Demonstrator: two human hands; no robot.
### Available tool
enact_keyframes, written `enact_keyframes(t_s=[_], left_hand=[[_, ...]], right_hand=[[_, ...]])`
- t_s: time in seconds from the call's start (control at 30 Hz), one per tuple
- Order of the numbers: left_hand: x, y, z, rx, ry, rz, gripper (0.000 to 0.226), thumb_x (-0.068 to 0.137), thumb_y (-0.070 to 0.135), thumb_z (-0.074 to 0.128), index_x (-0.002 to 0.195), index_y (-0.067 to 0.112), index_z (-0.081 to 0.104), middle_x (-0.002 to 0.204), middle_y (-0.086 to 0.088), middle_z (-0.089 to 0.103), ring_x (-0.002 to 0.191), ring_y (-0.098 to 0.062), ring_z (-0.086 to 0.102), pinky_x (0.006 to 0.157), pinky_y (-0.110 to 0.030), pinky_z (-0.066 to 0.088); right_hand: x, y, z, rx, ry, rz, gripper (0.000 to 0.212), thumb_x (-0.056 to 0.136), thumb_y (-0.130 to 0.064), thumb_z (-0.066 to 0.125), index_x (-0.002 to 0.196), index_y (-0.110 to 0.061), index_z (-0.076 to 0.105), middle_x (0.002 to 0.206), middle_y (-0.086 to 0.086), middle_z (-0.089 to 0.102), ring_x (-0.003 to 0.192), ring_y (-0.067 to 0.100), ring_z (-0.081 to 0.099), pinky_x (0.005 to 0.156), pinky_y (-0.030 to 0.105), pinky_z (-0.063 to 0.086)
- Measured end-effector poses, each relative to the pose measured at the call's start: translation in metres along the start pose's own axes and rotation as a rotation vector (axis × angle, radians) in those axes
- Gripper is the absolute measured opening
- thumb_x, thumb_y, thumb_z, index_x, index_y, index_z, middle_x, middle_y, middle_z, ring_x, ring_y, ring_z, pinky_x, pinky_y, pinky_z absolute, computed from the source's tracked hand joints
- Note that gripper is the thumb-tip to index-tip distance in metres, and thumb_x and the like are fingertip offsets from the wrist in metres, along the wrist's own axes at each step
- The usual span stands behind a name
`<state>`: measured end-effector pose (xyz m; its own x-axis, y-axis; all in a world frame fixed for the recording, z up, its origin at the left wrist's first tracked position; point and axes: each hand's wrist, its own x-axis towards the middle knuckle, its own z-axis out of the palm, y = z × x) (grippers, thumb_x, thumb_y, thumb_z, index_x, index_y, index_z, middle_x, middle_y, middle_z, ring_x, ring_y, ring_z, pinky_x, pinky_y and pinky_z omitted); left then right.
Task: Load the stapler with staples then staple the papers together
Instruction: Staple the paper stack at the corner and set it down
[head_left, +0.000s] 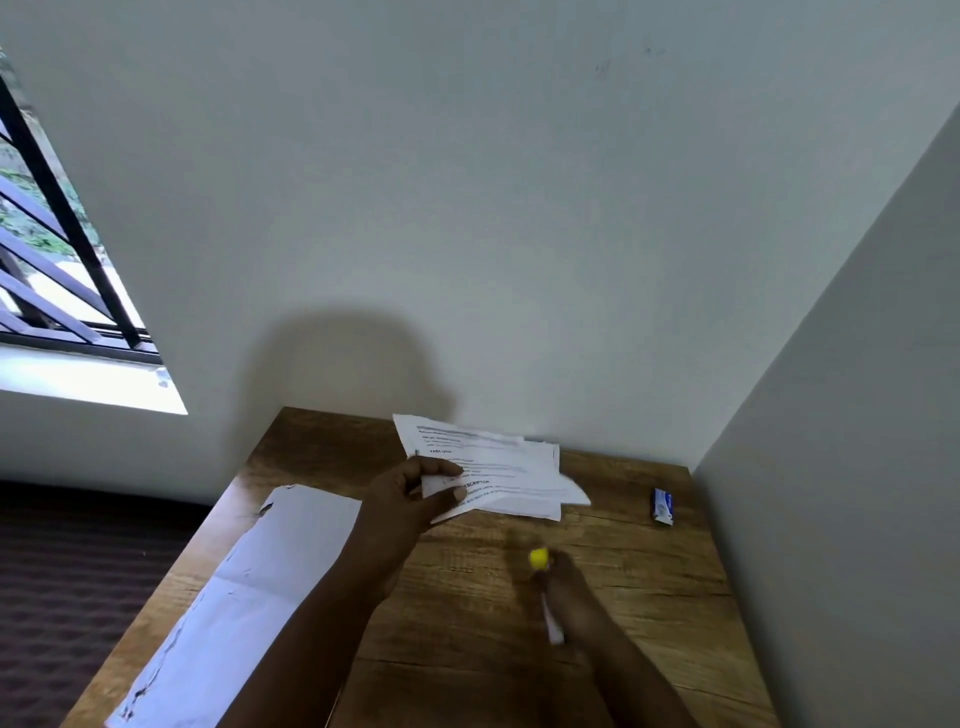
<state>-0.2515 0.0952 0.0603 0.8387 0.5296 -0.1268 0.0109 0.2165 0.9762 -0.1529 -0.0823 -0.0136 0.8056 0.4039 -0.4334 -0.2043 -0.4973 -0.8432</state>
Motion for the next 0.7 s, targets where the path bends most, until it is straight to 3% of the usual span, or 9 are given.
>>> enact_keyframes(t_s=[0.03, 0.07, 0.17, 0.23, 0.37, 0.47, 0.57, 0.63, 0.7], left_hand=[[0.0, 0.0, 0.0, 0.021, 0.007, 0.018, 0.02, 0.075, 0.004, 0.076, 0.092, 0.016, 0.072, 0.109, 0.007, 0.069, 0.107, -0.013, 0.063, 0.086, -0.03, 0.057], [0.0, 0.0, 0.0, 0.044, 0.009, 0.031, 0.021, 0.075, 0.002, 0.076, 0.092, 0.014, 0.071, 0.109, 0.003, 0.068, 0.107, -0.015, 0.063, 0.089, -0.034, 0.056], [0.0, 0.0, 0.0, 0.054, -0.001, 0.045, 0.018, 0.078, -0.004, 0.072, 0.087, 0.011, 0.069, 0.106, -0.003, 0.068, 0.106, -0.023, 0.065, 0.087, -0.04, 0.059], [0.0, -0.001, -0.001, 0.027, -0.009, 0.041, 0.017, 0.079, -0.007, 0.069, 0.082, 0.009, 0.067, 0.11, -0.006, 0.068, 0.106, -0.026, 0.065, 0.075, -0.033, 0.062], [-0.001, -0.001, 0.0, -0.019, -0.033, 0.028, 0.017, 0.08, -0.008, 0.067, 0.073, 0.007, 0.065, 0.117, -0.007, 0.066, 0.107, -0.025, 0.064, 0.068, -0.029, 0.06], [-0.002, 0.001, 0.002, -0.009, -0.061, 0.039, 0.023, 0.078, -0.002, 0.071, 0.063, 0.014, 0.067, 0.111, -0.006, 0.07, 0.108, -0.026, 0.065, 0.079, -0.042, 0.06], [-0.001, 0.003, 0.006, -0.052, -0.121, 0.047, 0.014, 0.068, 0.012, 0.076, 0.06, 0.016, 0.065, 0.106, -0.001, 0.073, 0.104, -0.022, 0.069, 0.074, -0.038, 0.061], [0.001, 0.003, 0.007, -0.103, -0.153, 0.047, 0.014, 0.065, 0.015, 0.077, 0.061, 0.015, 0.064, 0.107, 0.002, 0.074, 0.104, -0.018, 0.069, 0.07, -0.034, 0.061], [0.005, 0.002, 0.007, -0.138, -0.17, 0.049, 0.017, 0.064, 0.015, 0.078, 0.061, 0.014, 0.062, 0.11, 0.001, 0.073, 0.105, -0.017, 0.069, 0.069, -0.034, 0.06]], right_hand=[[0.002, 0.014, 0.007, -0.228, -0.064, -0.082, 0.035, 0.095, -0.015, 0.051, 0.13, -0.008, 0.053, 0.13, 0.017, 0.054, 0.113, 0.03, 0.056, 0.094, 0.032, 0.048], [0.002, 0.026, 0.013, -0.415, -0.145, -0.157, 0.045, 0.093, -0.011, 0.052, 0.138, -0.01, 0.046, 0.141, 0.013, 0.044, 0.125, 0.029, 0.047, 0.103, 0.029, 0.04], [-0.002, 0.048, 0.027, -0.617, -0.235, -0.266, 0.053, 0.086, -0.005, 0.058, 0.137, -0.012, 0.047, 0.139, 0.01, 0.042, 0.124, 0.026, 0.049, 0.103, 0.03, 0.043], [-0.001, 0.052, 0.031, -0.737, -0.226, -0.357, 0.051, 0.084, -0.012, 0.061, 0.134, -0.019, 0.052, 0.136, 0.005, 0.047, 0.12, 0.022, 0.052, 0.1, 0.029, 0.044], [0.007, 0.061, 0.031, -0.908, -0.235, -0.49, 0.057, 0.083, -0.017, 0.062, 0.137, -0.023, 0.047, 0.144, -0.003, 0.043, 0.131, 0.018, 0.038, 0.105, 0.022, 0.034], [0.01, 0.067, 0.031, -0.906, -0.224, -0.517, 0.052, 0.082, -0.021, 0.063, 0.133, -0.024, 0.052, 0.14, -0.002, 0.045, 0.128, 0.019, 0.04, 0.103, 0.021, 0.036], [0.012, 0.07, 0.026, -0.825, -0.255, -0.495, 0.052, 0.079, -0.035, 0.068, 0.128, -0.022, 0.058, 0.136, -0.001, 0.049, 0.126, 0.015, 0.044, 0.104, 0.017, 0.032], [0.014, 0.068, 0.022, -0.619, -0.276, -0.418, 0.05, 0.075, -0.034, 0.075, 0.121, -0.02, 0.064, 0.131, -0.001, 0.055, 0.118, 0.007, 0.052, 0.099, 0.013, 0.038], [0.018, 0.061, 0.017, -0.178, -0.225, -0.274, 0.022, 0.082, -0.014, 0.072, 0.104, -0.017, 0.072, 0.122, 0.009, 0.066, 0.101, 0.009, 0.064, 0.082, 0.014, 0.049]])
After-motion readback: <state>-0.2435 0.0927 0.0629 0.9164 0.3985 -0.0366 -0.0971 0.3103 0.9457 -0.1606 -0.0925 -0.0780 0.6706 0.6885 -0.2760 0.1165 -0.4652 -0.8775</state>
